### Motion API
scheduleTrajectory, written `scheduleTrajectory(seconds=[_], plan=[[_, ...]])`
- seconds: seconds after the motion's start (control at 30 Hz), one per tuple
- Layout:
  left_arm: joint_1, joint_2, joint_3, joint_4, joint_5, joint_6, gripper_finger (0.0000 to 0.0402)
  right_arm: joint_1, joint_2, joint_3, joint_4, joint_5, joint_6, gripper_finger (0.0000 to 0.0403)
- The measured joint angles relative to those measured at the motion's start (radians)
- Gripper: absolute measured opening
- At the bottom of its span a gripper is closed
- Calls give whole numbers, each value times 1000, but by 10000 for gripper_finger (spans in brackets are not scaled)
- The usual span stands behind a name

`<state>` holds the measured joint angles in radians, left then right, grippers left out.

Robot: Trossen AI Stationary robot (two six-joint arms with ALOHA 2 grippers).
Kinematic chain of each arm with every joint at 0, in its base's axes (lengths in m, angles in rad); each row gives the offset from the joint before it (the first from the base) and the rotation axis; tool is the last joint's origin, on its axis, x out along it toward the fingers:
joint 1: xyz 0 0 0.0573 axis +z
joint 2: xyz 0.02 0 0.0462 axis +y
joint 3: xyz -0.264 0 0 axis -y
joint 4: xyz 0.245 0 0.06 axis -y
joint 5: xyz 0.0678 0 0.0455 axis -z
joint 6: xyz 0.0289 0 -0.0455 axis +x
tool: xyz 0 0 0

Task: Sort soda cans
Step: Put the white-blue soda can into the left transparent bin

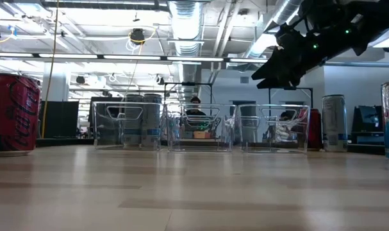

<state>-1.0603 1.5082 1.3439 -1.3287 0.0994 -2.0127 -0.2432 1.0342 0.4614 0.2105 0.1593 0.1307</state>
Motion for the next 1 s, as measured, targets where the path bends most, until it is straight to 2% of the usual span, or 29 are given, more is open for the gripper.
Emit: scheduleTrajectory(seconds=[0.27,0.6,0.87,1.0], plan=[[0,15,-5,-24,8,43,354,0,0,0,3,0,1,350],[0,14,-5,-24,56,75,258,0,0,0,-1,0,1,350],[33,-1,13,-40,62,139,258,0,0,0,-1,-1,3,350],[52,-44,45,-80,65,122,261,0,0,0,-1,-1,3,350]])
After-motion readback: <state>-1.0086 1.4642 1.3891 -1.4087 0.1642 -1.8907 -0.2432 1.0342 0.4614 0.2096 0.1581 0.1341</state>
